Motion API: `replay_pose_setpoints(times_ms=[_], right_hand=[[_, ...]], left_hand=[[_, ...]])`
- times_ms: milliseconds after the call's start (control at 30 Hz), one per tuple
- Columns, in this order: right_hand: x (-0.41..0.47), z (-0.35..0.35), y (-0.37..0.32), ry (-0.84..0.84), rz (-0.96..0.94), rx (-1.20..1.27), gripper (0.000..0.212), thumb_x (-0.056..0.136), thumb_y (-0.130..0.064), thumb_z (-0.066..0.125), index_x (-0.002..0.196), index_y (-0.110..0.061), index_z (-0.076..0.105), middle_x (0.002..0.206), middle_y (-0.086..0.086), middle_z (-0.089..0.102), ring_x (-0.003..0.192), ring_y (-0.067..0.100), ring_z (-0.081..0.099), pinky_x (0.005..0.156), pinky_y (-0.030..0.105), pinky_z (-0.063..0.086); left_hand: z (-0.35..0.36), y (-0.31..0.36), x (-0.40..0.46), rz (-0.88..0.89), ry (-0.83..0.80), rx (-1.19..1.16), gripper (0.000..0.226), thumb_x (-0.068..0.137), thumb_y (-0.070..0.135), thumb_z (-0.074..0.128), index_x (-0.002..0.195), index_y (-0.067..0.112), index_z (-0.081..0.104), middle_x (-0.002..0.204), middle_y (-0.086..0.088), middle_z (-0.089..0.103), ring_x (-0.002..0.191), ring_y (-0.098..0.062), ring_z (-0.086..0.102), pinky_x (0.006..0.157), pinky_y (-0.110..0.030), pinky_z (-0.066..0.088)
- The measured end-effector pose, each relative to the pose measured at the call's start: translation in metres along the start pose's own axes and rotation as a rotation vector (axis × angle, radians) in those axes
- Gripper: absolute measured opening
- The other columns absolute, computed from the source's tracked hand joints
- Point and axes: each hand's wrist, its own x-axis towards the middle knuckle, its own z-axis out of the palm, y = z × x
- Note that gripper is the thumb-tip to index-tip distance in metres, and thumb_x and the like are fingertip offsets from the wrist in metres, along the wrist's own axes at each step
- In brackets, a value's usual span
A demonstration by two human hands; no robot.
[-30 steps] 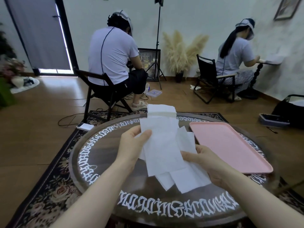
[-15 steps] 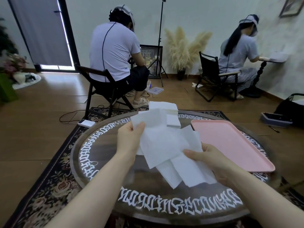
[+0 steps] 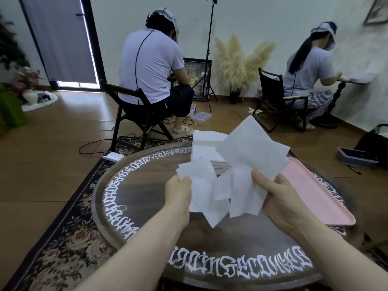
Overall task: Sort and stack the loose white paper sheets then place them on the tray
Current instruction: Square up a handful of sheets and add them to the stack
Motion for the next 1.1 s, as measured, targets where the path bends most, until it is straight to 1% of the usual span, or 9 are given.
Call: replay_pose_setpoints(times_ms=[100,233,367,467,567,633,800,967,1100], right_hand=[[-0.002,0.004,-0.001,-0.061,0.021,0.047,0.032,0.077,-0.014,0.065,0.108,-0.013,0.069,0.105,0.006,0.075,0.090,0.019,0.073,0.066,0.031,0.059],[-0.004,0.007,0.000,0.005,0.128,-0.039,0.040,0.075,-0.014,0.067,0.114,-0.007,0.065,0.102,0.009,0.076,0.082,0.021,0.074,0.060,0.032,0.059],[-0.007,0.006,0.003,0.076,0.234,-0.143,0.024,0.087,-0.010,0.066,0.111,-0.009,0.063,0.092,0.008,0.077,0.072,0.022,0.075,0.052,0.033,0.058],[-0.009,0.007,0.002,0.048,0.249,-0.186,0.025,0.087,-0.012,0.067,0.111,-0.010,0.064,0.094,0.007,0.077,0.076,0.023,0.075,0.057,0.034,0.059],[-0.011,0.009,0.001,0.007,0.266,-0.206,0.033,0.079,-0.012,0.070,0.112,-0.008,0.065,0.097,0.009,0.077,0.080,0.025,0.075,0.061,0.037,0.060],[-0.012,0.010,0.000,0.011,0.257,-0.202,0.042,0.072,-0.014,0.073,0.112,-0.010,0.064,0.099,0.010,0.076,0.082,0.026,0.075,0.061,0.036,0.060],[-0.009,0.007,-0.005,0.054,0.190,-0.263,0.051,0.069,-0.014,0.073,0.119,-0.012,0.064,0.106,0.006,0.076,0.091,0.024,0.073,0.079,0.037,0.057],[-0.016,0.008,-0.002,-0.067,0.308,-0.407,0.043,0.072,-0.013,0.073,0.115,-0.009,0.067,0.106,0.011,0.075,0.082,0.024,0.071,0.058,0.025,0.055],[-0.016,0.007,0.000,-0.084,0.335,-0.483,0.025,0.082,-0.005,0.070,0.107,-0.003,0.072,0.098,0.022,0.072,0.066,0.022,0.051,0.045,0.020,0.041]], left_hand=[[0.005,-0.002,-0.008,-0.043,-0.038,-0.009,0.036,0.096,-0.005,0.040,0.081,0.017,0.063,0.070,0.000,0.068,0.065,-0.018,0.062,0.061,-0.028,0.051],[0.008,0.005,-0.012,-0.060,-0.091,-0.148,0.030,0.100,0.000,0.042,0.085,0.016,0.063,0.088,-0.005,0.069,0.082,-0.025,0.064,0.089,-0.046,0.052],[0.006,0.009,-0.009,0.064,-0.138,-0.234,0.017,0.100,0.012,0.052,0.093,0.015,0.066,0.098,-0.005,0.073,0.088,-0.022,0.067,0.084,-0.041,0.053],[0.002,0.006,-0.009,0.064,-0.210,-0.218,0.013,0.091,0.018,0.067,0.102,0.011,0.069,0.099,-0.006,0.076,0.089,-0.022,0.072,0.079,-0.038,0.057],[0.002,0.003,-0.010,0.024,-0.261,-0.199,0.021,0.083,0.004,0.071,0.104,0.008,0.069,0.098,-0.008,0.077,0.086,-0.023,0.074,0.073,-0.037,0.058],[0.002,0.003,-0.008,0.028,-0.230,-0.185,0.022,0.082,-0.003,0.071,0.102,0.007,0.068,0.097,-0.009,0.077,0.087,-0.026,0.074,0.077,-0.042,0.058],[0.001,0.007,-0.002,0.095,-0.157,-0.227,0.021,0.082,-0.006,0.070,0.098,0.008,0.069,0.097,-0.009,0.076,0.092,-0.030,0.072,0.084,-0.046,0.057],[0.000,0.008,0.002,0.164,-0.099,-0.256,0.020,0.084,-0.004,0.069,0.093,0.013,0.069,0.091,-0.003,0.076,0.090,-0.026,0.071,0.079,-0.041,0.057],[-0.002,0.012,0.005,0.261,-0.053,-0.211,0.018,0.085,-0.002,0.069,0.092,0.015,0.067,0.089,0.000,0.076,0.088,-0.023,0.072,0.080,-0.041,0.058]])
